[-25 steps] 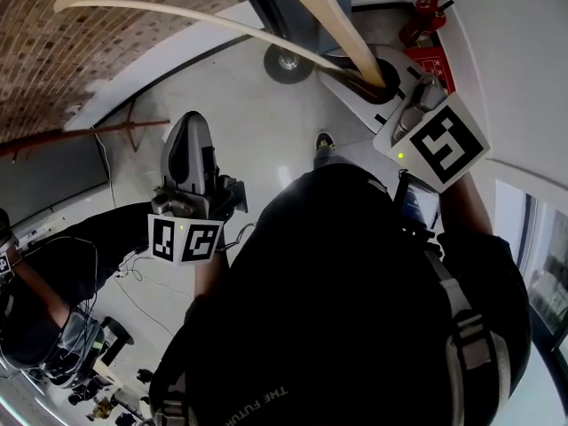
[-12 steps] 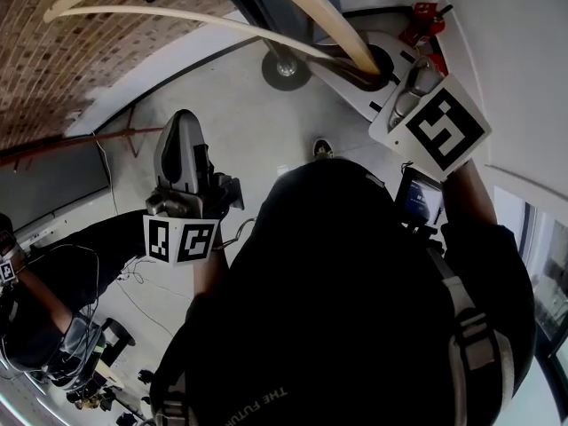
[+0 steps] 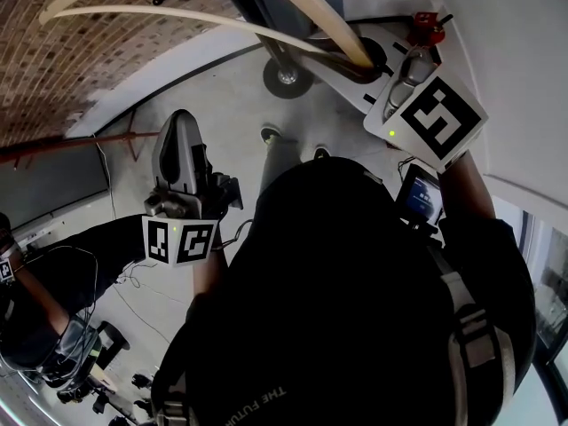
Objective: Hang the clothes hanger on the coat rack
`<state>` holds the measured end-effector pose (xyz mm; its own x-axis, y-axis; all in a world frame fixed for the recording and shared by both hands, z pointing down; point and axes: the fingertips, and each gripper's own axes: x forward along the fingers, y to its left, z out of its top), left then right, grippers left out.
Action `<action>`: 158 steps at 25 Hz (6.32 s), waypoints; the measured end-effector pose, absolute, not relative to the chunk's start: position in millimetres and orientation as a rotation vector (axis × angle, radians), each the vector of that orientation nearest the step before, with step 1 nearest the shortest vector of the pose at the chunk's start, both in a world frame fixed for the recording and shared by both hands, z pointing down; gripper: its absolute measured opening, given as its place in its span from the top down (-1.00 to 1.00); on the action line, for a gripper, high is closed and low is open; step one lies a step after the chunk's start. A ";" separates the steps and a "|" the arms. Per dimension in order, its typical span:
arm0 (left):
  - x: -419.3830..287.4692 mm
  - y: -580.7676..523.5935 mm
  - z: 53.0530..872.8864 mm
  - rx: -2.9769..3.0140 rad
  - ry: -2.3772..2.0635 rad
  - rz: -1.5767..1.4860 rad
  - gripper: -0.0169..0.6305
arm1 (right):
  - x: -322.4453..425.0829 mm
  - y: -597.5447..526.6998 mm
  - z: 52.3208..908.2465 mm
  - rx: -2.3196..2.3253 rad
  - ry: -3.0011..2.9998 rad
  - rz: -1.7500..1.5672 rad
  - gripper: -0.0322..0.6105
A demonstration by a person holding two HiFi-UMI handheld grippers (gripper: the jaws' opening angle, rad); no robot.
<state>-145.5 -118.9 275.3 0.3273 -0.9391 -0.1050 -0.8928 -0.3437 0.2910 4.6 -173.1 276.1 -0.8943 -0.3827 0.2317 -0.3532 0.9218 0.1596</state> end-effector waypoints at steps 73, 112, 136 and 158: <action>-249.6 -151.2 291.2 2.243 -1.834 -0.475 0.89 | -39.8 -338.8 273.7 0.549 -2.315 -0.216 0.76; -244.6 -146.5 282.3 2.255 -1.785 -0.459 0.89 | -37.4 -329.1 266.9 0.635 -2.382 -0.199 0.72; -227.4 -147.4 283.1 2.308 -1.760 -0.474 0.89 | -22.2 -321.0 250.1 0.785 -2.417 -0.381 0.56; -207.7 -140.6 273.0 2.355 -1.724 -0.492 0.89 | 16.7 -250.7 211.9 0.950 -2.652 -0.458 0.52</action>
<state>-207.7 -140.6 273.0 0.2720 -0.9494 -0.1569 -0.8893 -0.3103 0.3360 16.7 -250.7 211.9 -0.7419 -0.6513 0.1592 -0.5602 0.7327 0.3865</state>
